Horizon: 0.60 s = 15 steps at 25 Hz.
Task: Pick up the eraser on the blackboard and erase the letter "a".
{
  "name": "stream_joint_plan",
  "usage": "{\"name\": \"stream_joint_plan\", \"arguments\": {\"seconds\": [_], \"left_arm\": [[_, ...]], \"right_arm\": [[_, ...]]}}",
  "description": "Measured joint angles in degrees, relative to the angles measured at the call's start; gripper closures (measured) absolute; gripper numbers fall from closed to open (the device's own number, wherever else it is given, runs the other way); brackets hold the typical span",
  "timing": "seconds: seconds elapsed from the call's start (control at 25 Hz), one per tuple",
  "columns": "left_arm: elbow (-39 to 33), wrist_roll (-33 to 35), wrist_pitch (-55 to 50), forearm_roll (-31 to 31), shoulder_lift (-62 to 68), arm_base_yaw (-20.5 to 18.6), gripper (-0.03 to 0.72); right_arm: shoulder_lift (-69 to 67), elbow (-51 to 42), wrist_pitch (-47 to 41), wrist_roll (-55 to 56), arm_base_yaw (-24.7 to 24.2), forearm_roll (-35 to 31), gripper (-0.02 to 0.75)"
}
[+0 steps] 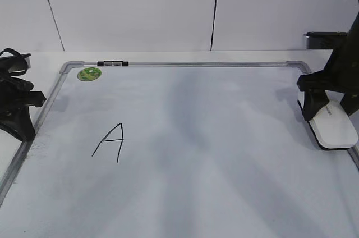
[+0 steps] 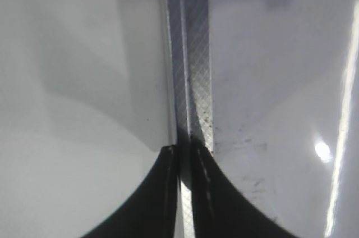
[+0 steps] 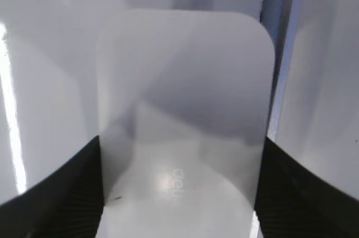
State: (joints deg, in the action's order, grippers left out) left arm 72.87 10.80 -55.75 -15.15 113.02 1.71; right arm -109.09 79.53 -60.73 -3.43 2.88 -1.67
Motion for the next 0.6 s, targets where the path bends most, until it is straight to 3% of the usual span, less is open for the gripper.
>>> {"name": "stream_joint_plan", "arguments": {"seconds": [0.6], "left_arm": [[0.00,0.00,0.00,0.00,0.00,0.00,0.659]], "right_arm": [[-1.55,0.00,2.57,0.11,-0.13,0.33,0.169]]}}
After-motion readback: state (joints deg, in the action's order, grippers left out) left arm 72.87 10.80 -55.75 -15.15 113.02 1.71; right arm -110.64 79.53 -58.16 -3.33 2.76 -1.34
